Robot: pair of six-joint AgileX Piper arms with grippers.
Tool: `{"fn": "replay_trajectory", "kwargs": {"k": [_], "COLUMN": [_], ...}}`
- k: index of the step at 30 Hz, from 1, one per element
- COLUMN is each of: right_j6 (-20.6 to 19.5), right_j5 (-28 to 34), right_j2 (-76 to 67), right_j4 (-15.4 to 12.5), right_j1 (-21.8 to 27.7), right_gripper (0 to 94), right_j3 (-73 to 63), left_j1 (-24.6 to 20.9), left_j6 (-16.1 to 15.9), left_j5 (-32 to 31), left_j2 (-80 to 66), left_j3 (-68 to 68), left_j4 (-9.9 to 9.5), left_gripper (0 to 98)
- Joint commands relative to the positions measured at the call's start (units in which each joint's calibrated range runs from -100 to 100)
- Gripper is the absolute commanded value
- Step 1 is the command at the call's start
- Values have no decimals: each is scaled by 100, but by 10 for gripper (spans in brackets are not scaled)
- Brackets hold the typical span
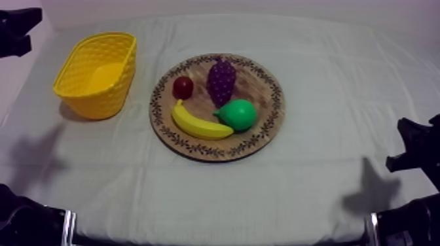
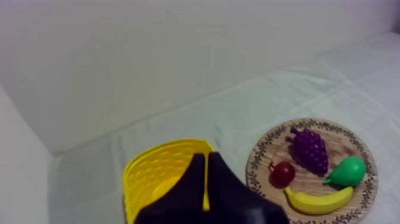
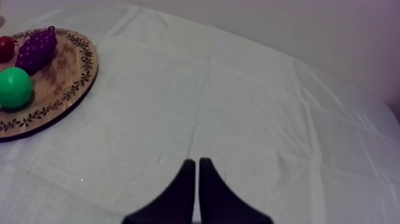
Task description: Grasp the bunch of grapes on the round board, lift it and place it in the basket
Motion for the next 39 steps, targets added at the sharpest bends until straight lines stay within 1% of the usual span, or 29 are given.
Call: {"fn": "replay_trajectory", "kwargs": {"k": [1,8,12,14,18,20,22,26,33,39], "right_j6": [-2,-2,-2,-2,-2,-2,-2,-2,-2,-2], "right_j5": [3,3,3,3,3,3,3,3,3,3], "right_j2": [0,0,0,0,0,0,0,0,0,0], "right_j4": [-2,-2,-2,-2,-2,-2,-2,-2,-2,-2], "right_j1": [1,1,1,1,1,1,1,1,1,1], "right_gripper": [5,5,5,5,5,5,5,5,5,5], "right_j3": [-1,-1,-1,-1,-1,-1,-1,-1,-1,-1], "left_j1": [101,481,730,879,1228,1354,1442,1563,1673,1720], "left_j6": [-23,-159,-127,11,415,538,619,691,722,633], "left_j5": [83,586,780,812,827,829,831,822,833,1190], "left_j2": [214,877,1301,1521,2004,2264,2512,2974,3615,4066], "left_j3": [-216,-1123,-1617,-1788,-2072,-2225,-2365,-2607,-3014,-3636], "left_j4": [-10,-27,-94,-223,-615,-727,-783,-824,-835,-822], "left_gripper": [0,0,0,0,0,0,0,0,0,0]}}
